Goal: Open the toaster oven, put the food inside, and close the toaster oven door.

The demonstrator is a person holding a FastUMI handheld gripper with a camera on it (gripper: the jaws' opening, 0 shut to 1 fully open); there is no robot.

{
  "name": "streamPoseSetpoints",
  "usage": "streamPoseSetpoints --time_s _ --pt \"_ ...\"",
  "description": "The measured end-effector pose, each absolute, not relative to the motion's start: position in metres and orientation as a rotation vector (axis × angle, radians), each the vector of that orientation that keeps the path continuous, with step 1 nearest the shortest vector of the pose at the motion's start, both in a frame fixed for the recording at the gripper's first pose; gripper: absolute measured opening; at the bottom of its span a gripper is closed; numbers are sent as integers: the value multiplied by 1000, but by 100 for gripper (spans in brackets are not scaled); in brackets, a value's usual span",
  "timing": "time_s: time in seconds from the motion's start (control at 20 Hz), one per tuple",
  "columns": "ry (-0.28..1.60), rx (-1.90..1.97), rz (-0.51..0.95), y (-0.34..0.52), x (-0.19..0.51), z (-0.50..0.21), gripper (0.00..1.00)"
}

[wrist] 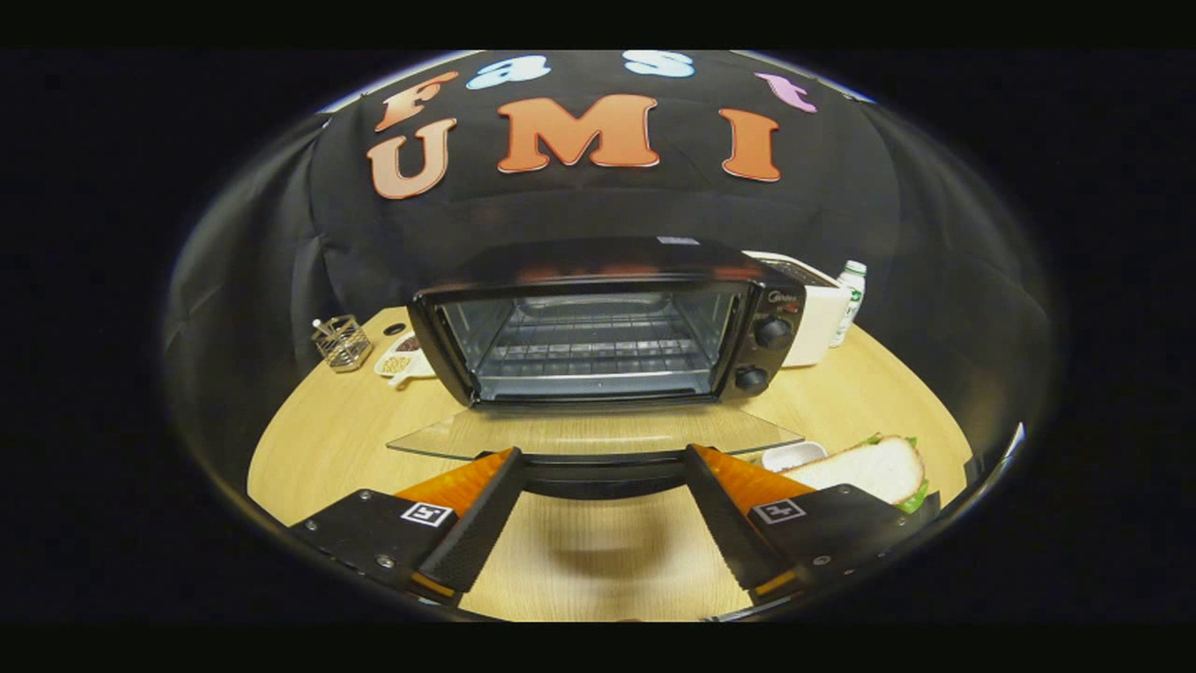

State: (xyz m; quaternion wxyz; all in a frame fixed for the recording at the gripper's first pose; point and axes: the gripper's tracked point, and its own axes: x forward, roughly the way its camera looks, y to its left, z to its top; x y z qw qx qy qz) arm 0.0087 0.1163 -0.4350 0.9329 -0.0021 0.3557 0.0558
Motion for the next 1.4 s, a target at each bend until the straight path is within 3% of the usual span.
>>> streamPoseSetpoints --time_s 0.7,1.05,1.4 --pt "871 42 83 109 -30 -509 100" --pt "874 65 113 101 -40 -490 100" --pt "968 94 154 38 -76 -459 100"
